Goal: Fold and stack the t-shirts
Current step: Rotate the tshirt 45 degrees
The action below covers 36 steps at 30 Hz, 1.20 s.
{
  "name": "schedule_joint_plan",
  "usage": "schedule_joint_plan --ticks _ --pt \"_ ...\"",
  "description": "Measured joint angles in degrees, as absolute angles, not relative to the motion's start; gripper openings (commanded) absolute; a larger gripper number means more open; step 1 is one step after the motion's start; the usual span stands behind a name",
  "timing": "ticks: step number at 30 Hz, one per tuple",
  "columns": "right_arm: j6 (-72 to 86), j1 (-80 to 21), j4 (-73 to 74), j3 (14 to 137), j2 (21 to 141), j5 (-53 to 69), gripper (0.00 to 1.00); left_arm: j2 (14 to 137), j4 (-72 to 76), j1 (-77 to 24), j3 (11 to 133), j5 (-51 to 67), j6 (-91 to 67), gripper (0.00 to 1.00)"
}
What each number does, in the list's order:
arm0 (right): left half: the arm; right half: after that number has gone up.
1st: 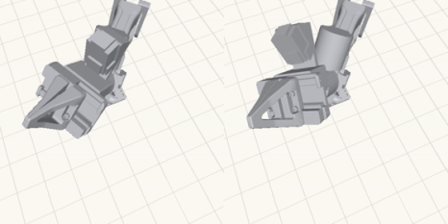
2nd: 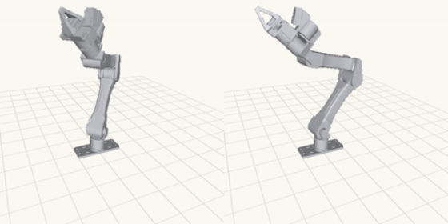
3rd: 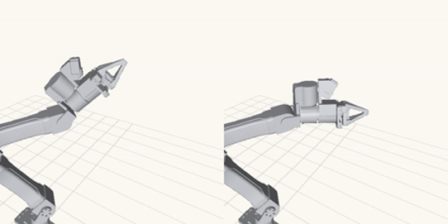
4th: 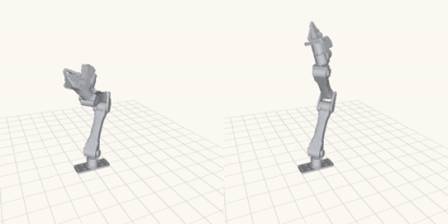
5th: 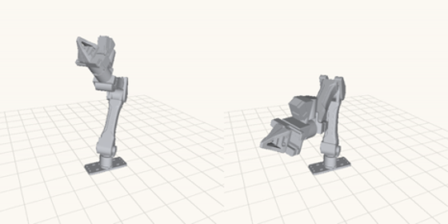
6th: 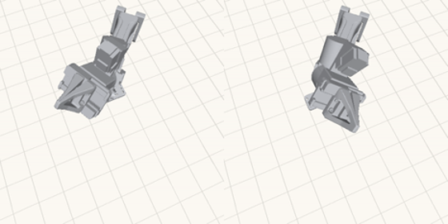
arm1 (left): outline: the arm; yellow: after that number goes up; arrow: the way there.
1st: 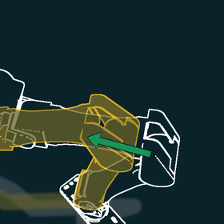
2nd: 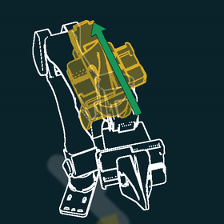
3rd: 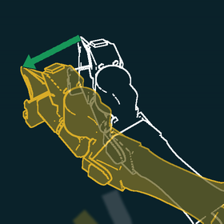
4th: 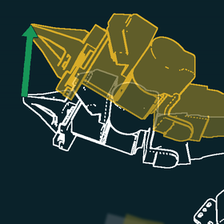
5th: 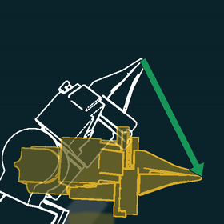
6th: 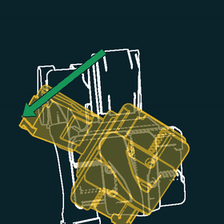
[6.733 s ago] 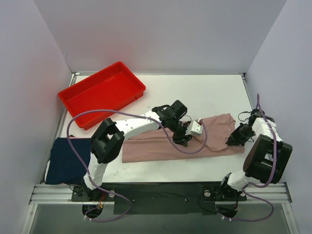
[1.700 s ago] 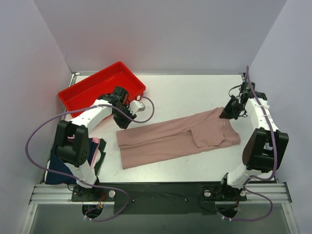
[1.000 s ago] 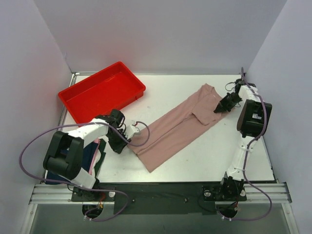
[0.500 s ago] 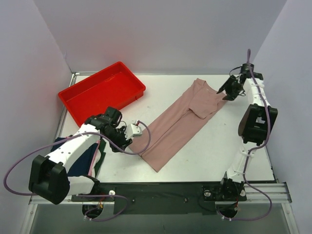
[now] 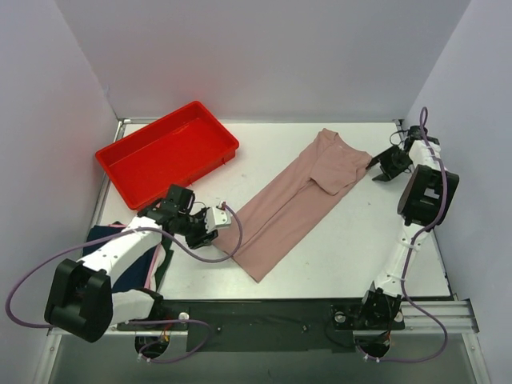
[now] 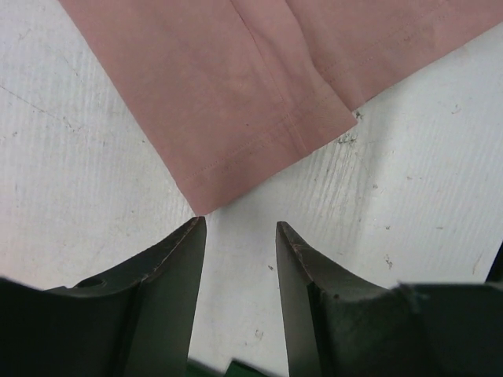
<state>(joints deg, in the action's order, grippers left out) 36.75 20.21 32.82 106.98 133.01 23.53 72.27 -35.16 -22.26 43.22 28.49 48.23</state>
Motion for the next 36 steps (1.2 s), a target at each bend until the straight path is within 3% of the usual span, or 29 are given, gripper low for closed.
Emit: schedule_joint_plan --ticks 3,6,8,13,15,16,17,18,21,26,32,36 --pt "38.6 19.5 31.2 107.3 133.0 23.9 0.38 69.9 -31.5 -22.3 40.0 28.7 47.2 0.51" --pt "40.8 18.9 29.7 107.4 133.7 24.6 0.09 68.5 -29.8 -22.3 38.2 28.6 46.2 0.51" --pt "42.6 18.9 28.4 108.3 135.5 25.5 0.0 68.0 -29.2 -22.3 37.8 28.5 45.9 0.52" --pt "47.7 18.7 25.7 117.9 142.9 29.7 0.0 67.5 -28.6 -22.3 37.2 27.8 46.8 0.52" --pt "49.6 18.3 22.5 123.0 146.4 30.7 0.11 67.6 -28.4 -22.3 36.9 27.7 47.9 0.55" --pt "50.8 18.1 20.8 125.4 148.2 31.0 0.28 67.8 -28.3 -22.5 36.7 27.7 48.9 0.56" --pt "52.0 17.9 19.2 127.5 149.8 31.6 0.32 68.1 -28.3 -22.7 36.6 27.7 49.9 0.59" --pt "53.0 17.6 18.1 128.8 150.7 31.8 0.43 68.6 -28.3 -23.0 36.6 27.7 50.7 0.7" --pt "54.5 16.8 14.5 129.2 150.6 32.0 0.55 70.6 -27.7 -25.0 36.6 27.6 53.5 0.72" --pt "52.6 16.3 14.1 111.3 137.7 27.3 0.57 74.0 -25.9 -29.9 36.9 27.3 57.2 0.72" --pt "44.4 14.9 21.0 85.7 111.4 18.9 0.55 76.1 -20.0 -31.3 37.5 27.5 58.1 0.72" --pt "36.1 5.3 23.2 69.1 91.7 15.9 0.56 76.0 -16.3 -32.7 36.9 27.2 60.2 0.72"
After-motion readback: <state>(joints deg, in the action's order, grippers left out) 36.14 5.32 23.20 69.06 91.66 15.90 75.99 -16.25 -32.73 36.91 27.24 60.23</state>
